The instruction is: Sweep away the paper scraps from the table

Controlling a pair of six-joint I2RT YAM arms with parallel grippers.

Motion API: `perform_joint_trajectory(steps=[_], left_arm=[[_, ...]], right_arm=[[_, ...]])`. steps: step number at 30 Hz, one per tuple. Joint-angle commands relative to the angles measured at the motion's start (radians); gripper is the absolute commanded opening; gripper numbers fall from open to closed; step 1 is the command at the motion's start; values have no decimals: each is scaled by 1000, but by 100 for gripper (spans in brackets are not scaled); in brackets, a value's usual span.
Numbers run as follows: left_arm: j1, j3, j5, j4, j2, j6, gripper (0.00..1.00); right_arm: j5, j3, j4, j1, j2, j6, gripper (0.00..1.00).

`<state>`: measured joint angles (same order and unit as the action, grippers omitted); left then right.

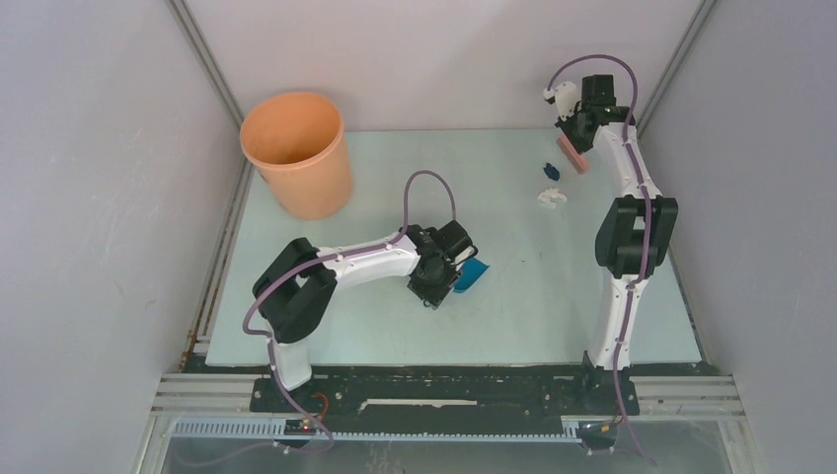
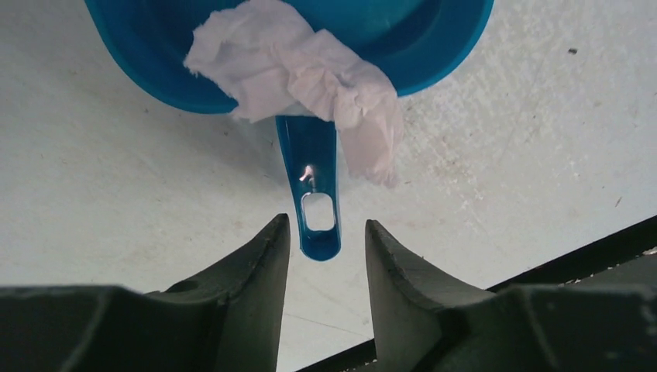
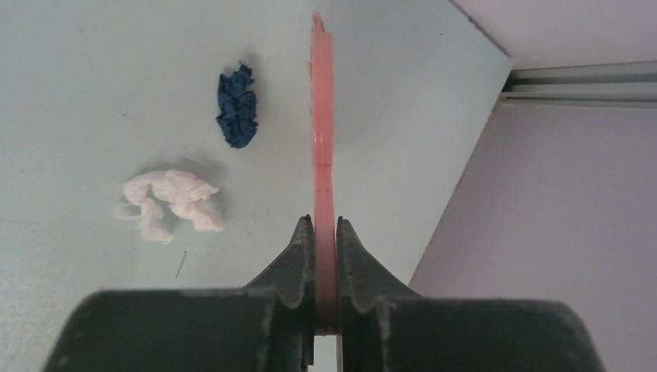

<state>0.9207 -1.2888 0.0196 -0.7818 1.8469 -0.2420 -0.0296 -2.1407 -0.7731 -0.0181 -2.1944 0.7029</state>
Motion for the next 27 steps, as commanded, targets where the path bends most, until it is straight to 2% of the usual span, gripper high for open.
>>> perform_joint_trajectory(steps=[1,4,6,7,12,19,27], left_arm=[[3,-7,-2,69,2,-21,43],[4,-13,14,70,-2,-32,33],[5,-22,35,59,-6,-40,9],[6,-30,45,45,-6,-43,1],[9,-106,55,-114,6,-41,0],[9,-173,-63,-278,44,-56,0],[9,-195,-71,-278,98,-68,0]], right_arm=[[-24,-45,88,15,-24,29,0],[-32,-45,88,50,-41,46,0],[-42,-45,66,72,-55,55,0],[-42,-43,46,82,-57,52,0],[18,48,-41,130,21,-22,0],[163,314,-100,219,205,-108,0],[350,526,-182,313,374,-236,0]])
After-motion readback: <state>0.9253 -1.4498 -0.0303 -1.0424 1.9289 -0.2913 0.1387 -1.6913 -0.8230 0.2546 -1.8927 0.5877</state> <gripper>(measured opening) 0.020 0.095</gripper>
